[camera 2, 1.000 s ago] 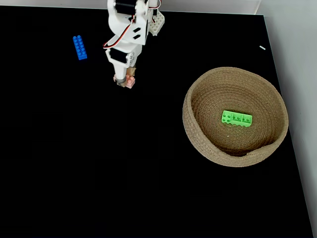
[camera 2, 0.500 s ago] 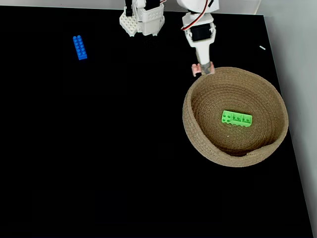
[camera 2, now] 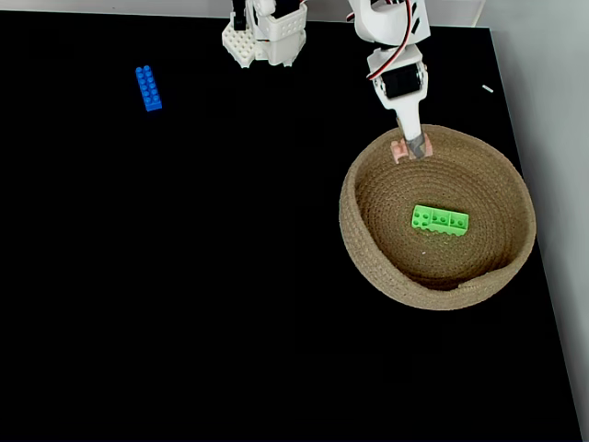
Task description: Place the lego blocks in the tray
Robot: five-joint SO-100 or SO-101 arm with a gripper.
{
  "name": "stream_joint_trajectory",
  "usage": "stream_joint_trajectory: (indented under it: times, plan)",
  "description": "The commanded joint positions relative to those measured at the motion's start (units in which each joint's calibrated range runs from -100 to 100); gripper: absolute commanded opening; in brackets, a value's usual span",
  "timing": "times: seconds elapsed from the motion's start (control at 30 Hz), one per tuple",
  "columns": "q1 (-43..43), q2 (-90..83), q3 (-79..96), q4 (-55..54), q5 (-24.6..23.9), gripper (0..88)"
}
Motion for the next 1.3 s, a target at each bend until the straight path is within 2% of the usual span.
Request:
stream_joint_trajectory:
  times: [0.0,0.07,0.27,0.37,0.67,1.0,1.27]
  plan:
    - [0.16,0.96,-3.35,-0.72,-0.29,21.8]
    - [0.41,1.91,-3.72,-0.81,-0.29,24.2]
    - [0.74,2.68,-3.44,0.61,-0.54,24.3]
    - [2.22,1.48,-3.44,4.36,1.51,24.2]
    - [21.02,-0.24,1.3,11.61,5.27,22.1]
    - [36.02,-4.02,0.39,14.19,10.21,29.4]
    - [46.33,-4.28,1.85,14.6,18.32,29.4]
